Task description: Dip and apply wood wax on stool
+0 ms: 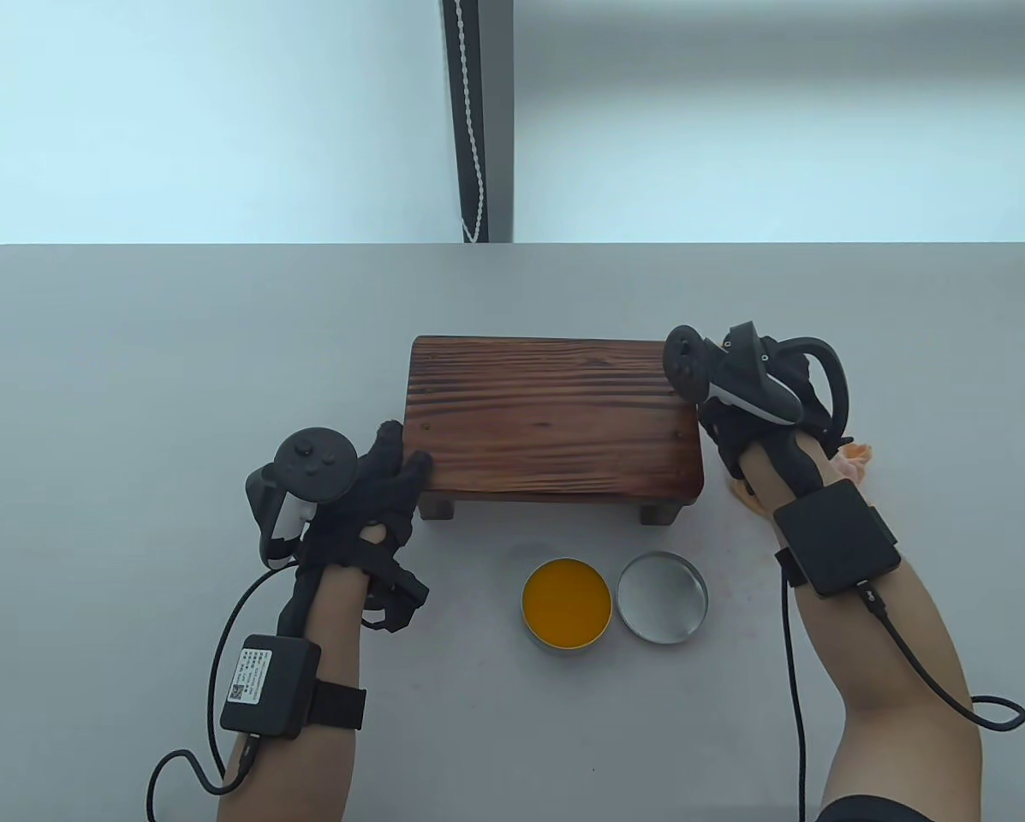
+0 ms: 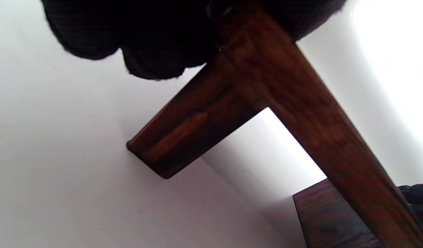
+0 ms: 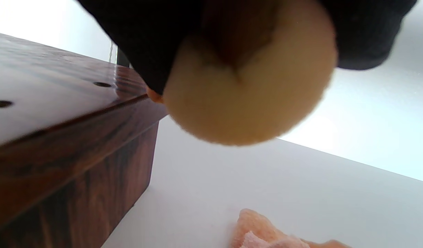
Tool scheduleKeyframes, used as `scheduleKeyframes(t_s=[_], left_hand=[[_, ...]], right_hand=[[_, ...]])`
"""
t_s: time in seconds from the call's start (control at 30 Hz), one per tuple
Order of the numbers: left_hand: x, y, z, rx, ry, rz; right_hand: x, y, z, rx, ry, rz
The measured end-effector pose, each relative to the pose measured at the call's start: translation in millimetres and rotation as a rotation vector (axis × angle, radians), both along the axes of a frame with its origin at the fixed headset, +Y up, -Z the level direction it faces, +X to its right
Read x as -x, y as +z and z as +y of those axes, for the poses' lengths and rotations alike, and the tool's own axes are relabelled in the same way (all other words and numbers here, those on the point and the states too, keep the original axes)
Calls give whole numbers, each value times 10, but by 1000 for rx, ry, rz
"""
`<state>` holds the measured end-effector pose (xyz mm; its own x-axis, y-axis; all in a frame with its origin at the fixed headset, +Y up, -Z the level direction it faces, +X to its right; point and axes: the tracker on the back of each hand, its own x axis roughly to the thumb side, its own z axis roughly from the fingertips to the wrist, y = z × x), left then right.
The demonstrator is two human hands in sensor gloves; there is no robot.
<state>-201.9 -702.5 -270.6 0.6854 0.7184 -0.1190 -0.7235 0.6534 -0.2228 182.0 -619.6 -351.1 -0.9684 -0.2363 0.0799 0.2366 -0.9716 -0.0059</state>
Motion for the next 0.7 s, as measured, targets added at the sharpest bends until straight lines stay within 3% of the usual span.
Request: scheduleKeyframes(t_s=[0.23, 0.4, 0.53, 0.7], left_hand=[[-36, 57, 111, -38, -59, -11], [-120, 214, 394, -151, -121, -29], [-221, 346, 596, -215, -180, -68], [-441, 588, 646, -277, -240, -204]], right_hand=[[-78, 264, 280, -76, -54, 22], [55, 673, 511, -117, -90, 138], [169, 978, 548, -128, -142, 262], [339, 1326, 421, -86, -184, 421]])
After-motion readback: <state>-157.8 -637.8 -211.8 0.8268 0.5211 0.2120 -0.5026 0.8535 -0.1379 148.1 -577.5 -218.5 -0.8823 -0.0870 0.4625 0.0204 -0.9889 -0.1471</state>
